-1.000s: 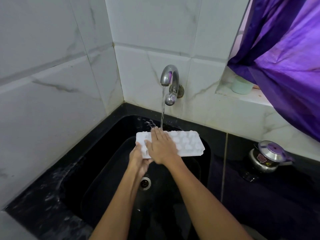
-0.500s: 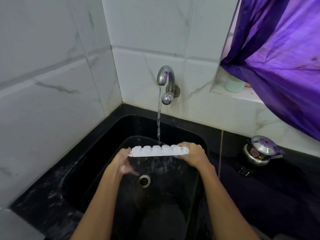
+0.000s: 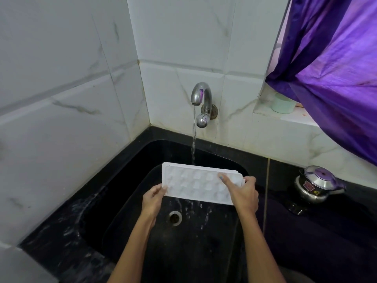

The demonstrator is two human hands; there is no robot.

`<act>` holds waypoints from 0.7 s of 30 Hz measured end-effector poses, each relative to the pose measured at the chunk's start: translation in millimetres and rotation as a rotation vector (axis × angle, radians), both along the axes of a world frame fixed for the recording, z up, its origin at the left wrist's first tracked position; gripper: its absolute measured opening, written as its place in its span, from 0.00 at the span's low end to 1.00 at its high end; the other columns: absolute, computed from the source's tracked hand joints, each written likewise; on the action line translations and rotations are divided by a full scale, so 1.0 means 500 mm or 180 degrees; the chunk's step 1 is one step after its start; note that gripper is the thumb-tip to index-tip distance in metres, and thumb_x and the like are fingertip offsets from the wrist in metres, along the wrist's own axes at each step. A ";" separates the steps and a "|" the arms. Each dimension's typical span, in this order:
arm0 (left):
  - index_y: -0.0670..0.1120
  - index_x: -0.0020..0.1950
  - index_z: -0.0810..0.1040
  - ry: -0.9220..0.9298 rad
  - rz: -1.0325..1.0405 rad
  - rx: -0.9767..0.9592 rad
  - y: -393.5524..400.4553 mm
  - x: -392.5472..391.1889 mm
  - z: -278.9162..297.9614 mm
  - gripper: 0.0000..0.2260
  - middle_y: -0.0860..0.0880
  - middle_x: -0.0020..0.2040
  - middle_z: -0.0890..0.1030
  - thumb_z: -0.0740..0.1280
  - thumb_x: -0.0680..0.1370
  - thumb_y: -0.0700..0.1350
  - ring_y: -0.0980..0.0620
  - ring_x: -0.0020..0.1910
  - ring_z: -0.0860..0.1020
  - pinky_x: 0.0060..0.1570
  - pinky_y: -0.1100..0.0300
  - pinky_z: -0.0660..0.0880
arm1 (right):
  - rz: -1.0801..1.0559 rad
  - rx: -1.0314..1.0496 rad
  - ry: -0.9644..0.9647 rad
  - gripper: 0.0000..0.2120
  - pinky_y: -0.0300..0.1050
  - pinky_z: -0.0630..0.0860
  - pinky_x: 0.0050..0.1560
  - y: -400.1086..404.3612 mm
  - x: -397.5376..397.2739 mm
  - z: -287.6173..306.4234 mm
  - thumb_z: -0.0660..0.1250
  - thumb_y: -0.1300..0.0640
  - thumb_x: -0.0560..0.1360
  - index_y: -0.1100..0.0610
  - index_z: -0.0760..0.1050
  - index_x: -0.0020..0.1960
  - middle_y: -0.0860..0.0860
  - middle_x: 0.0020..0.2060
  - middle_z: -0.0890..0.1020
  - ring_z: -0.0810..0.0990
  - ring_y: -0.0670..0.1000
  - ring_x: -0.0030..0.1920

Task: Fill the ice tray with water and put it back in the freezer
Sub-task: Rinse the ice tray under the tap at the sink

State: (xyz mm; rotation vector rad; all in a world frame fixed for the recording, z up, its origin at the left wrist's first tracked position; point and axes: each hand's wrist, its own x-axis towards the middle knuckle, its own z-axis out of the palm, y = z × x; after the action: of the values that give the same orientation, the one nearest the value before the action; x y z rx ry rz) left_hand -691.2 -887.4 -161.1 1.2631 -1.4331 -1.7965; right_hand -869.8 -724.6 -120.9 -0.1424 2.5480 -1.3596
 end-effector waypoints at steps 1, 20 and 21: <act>0.44 0.55 0.81 0.0013 0.0070 -0.0057 -0.001 0.000 0.000 0.08 0.43 0.51 0.83 0.67 0.77 0.44 0.47 0.49 0.82 0.51 0.51 0.79 | -0.0013 -0.0123 -0.0109 0.32 0.51 0.73 0.47 0.001 -0.001 -0.009 0.69 0.30 0.62 0.50 0.65 0.54 0.49 0.44 0.76 0.74 0.53 0.46; 0.39 0.55 0.78 0.1106 0.0319 0.1394 0.011 -0.123 0.033 0.14 0.39 0.50 0.84 0.58 0.81 0.47 0.42 0.49 0.82 0.41 0.48 0.80 | -0.1243 -0.1955 0.0144 0.17 0.48 0.72 0.64 -0.017 0.001 -0.069 0.60 0.54 0.80 0.55 0.72 0.68 0.50 0.64 0.76 0.74 0.49 0.63; 0.39 0.56 0.77 0.1112 0.0297 0.1412 0.012 -0.129 0.034 0.15 0.40 0.50 0.84 0.58 0.81 0.49 0.42 0.49 0.83 0.40 0.49 0.80 | -0.1300 -0.1992 0.0172 0.17 0.48 0.73 0.63 -0.017 0.001 -0.069 0.60 0.54 0.80 0.55 0.72 0.67 0.50 0.63 0.76 0.74 0.49 0.63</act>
State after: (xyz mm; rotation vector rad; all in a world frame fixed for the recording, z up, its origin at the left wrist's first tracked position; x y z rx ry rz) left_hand -755.7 -881.5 -143.9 1.1154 -0.7999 -2.2120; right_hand -869.2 -733.0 -155.5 0.2489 2.1699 -2.2995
